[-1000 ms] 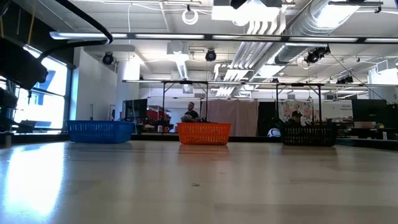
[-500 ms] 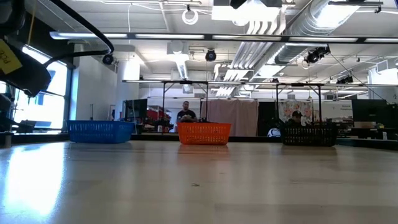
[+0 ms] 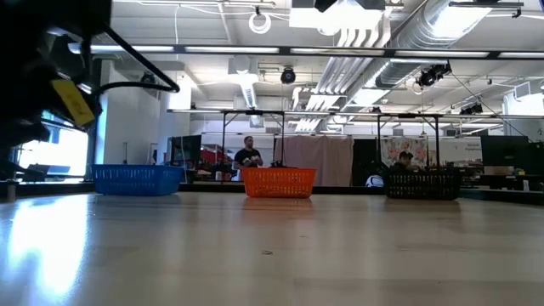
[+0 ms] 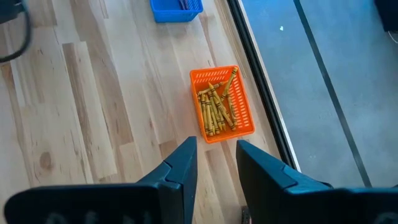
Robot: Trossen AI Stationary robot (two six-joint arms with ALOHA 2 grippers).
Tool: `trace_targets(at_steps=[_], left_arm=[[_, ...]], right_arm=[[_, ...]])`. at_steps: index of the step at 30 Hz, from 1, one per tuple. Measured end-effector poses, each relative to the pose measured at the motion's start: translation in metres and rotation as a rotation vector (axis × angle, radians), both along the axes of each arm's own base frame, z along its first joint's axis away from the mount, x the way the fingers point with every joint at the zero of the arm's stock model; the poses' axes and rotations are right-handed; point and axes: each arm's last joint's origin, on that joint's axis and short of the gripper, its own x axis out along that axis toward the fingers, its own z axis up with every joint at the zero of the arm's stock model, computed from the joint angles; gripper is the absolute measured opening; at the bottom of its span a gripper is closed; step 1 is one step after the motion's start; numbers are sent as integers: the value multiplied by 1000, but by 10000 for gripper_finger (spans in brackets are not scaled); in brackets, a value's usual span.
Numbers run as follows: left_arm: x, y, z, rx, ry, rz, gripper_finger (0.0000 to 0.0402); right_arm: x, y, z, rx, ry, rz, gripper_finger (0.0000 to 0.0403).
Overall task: Sort crayons
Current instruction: Put the top yellow crayon into the orange bin
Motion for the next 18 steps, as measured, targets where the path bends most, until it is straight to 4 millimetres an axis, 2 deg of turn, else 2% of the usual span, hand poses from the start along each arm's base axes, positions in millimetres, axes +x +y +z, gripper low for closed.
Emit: trace_targets(at_steps=[4, 8, 14, 18], left_arm=[[-2, 33, 11, 165, 21, 22, 2], [2, 74, 27, 357, -70, 94, 2], [0, 137, 60, 677, -247, 341, 3], [-7, 170, 75, 824, -331, 521, 3]], right_arm=[[0, 0, 0, 0, 0, 0, 99], [0, 0, 0, 1, -1, -2, 99], [0, 0, 0, 13, -9, -21, 99], [0, 0, 0, 16, -12, -26, 99]])
